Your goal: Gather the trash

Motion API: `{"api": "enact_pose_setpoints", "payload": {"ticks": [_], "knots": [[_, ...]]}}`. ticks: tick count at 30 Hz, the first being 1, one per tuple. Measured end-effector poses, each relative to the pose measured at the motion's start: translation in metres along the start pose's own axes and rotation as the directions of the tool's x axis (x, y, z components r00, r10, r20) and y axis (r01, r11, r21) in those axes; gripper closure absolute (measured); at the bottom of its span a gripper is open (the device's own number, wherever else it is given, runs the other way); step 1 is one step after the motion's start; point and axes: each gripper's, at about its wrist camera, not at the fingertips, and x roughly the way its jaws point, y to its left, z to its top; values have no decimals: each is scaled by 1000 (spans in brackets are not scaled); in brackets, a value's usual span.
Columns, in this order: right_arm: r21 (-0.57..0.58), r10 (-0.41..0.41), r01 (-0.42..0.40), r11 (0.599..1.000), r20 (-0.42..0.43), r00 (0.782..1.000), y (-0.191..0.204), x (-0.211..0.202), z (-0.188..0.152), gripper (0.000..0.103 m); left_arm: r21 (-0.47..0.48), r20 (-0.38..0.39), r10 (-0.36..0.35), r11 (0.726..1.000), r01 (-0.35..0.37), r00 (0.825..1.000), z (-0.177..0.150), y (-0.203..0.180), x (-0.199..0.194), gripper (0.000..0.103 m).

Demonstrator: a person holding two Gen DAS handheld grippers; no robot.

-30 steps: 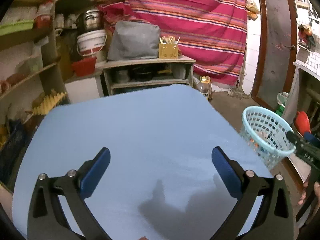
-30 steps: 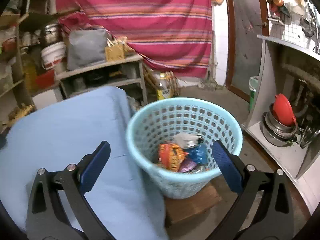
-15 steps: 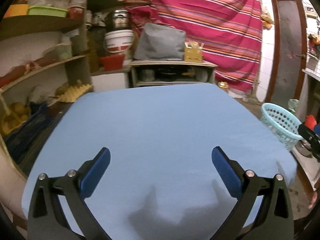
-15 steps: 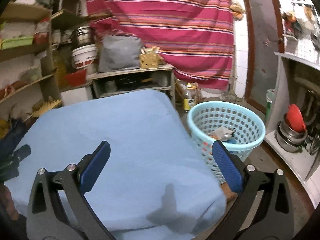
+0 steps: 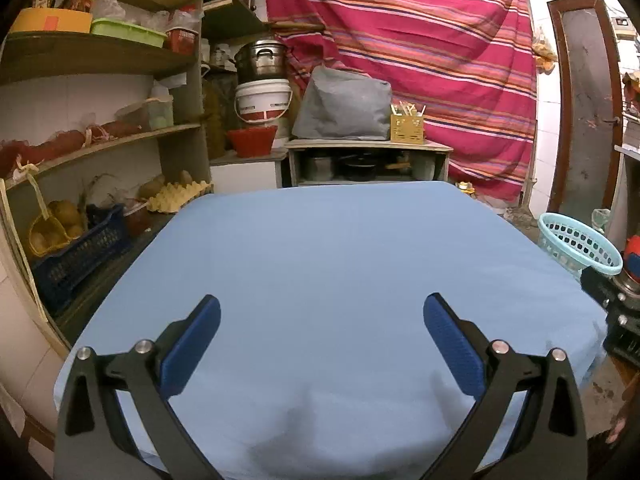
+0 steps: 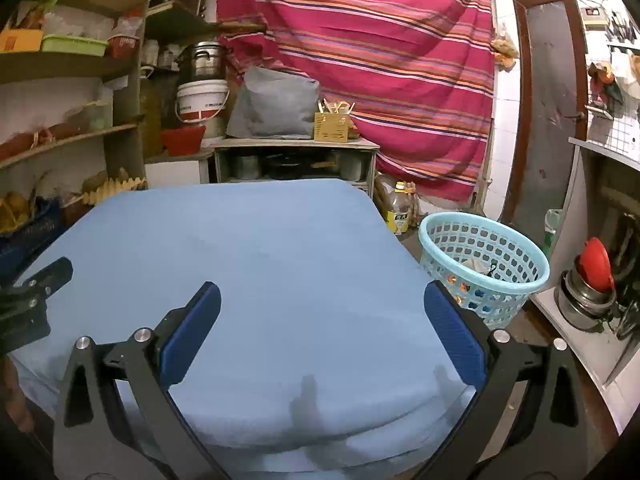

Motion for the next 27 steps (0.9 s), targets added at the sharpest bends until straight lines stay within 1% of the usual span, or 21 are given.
{"api": "enact_pose_setpoints", "payload": {"ticks": [6,13,17,22,27], "knots": [[28,4,-4,1000,2,1000,-6,1,-8,4,9,6,-12,1000,12,1000,-5,-5,1,4],[24,-8,7,1000,16,1000,-13,-3,-14,4,45,25,-20,999,19,999,-13,-20,-2,4],[21,-7,6,1000,17,1000,-16,-4,-15,4,41,29,-49,998,48,998,-16,-27,-4,4],[12,-12,11,1000,21,1000,-19,-8,-18,4,63,57,-35,998,31,998,-19,-35,-9,4],[15,-14,14,1000,17,1000,-26,-11,-21,4,61,45,-46,997,43,998,-21,-38,-8,4]]}}
